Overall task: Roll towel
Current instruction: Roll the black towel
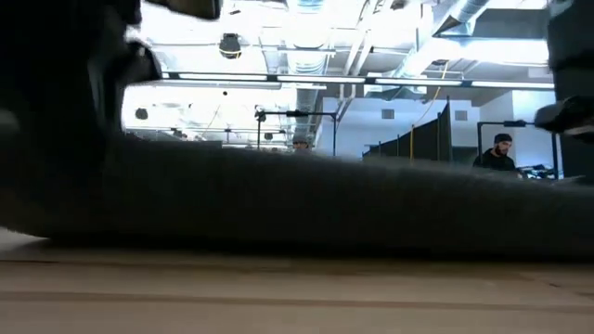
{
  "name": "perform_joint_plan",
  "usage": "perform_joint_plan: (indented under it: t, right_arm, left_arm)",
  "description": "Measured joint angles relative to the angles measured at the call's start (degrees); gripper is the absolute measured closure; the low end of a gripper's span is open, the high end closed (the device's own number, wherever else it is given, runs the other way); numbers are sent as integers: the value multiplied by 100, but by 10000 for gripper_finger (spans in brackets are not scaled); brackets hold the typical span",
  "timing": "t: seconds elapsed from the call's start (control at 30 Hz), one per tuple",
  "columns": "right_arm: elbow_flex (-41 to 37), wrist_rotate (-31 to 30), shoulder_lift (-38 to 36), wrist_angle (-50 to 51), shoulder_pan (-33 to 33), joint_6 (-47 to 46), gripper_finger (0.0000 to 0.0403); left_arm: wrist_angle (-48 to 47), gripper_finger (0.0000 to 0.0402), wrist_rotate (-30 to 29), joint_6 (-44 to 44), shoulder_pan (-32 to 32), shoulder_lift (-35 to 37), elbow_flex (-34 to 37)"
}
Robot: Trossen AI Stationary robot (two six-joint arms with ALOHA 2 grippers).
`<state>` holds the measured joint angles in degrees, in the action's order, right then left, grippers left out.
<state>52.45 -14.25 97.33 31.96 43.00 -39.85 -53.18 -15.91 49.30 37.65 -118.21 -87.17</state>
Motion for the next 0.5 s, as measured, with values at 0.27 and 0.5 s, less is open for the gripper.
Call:
perform_joint_plan:
  t: [0.27, 0.5]
  right_arm:
    - [389, 683, -364, 20, 394, -758, 390]
    - [423, 692, -986, 177, 297, -1142, 391]
  left_arm:
    - [224, 383, 700, 59, -4, 763, 12]
    - [100, 383, 713, -123, -94, 1085, 370]
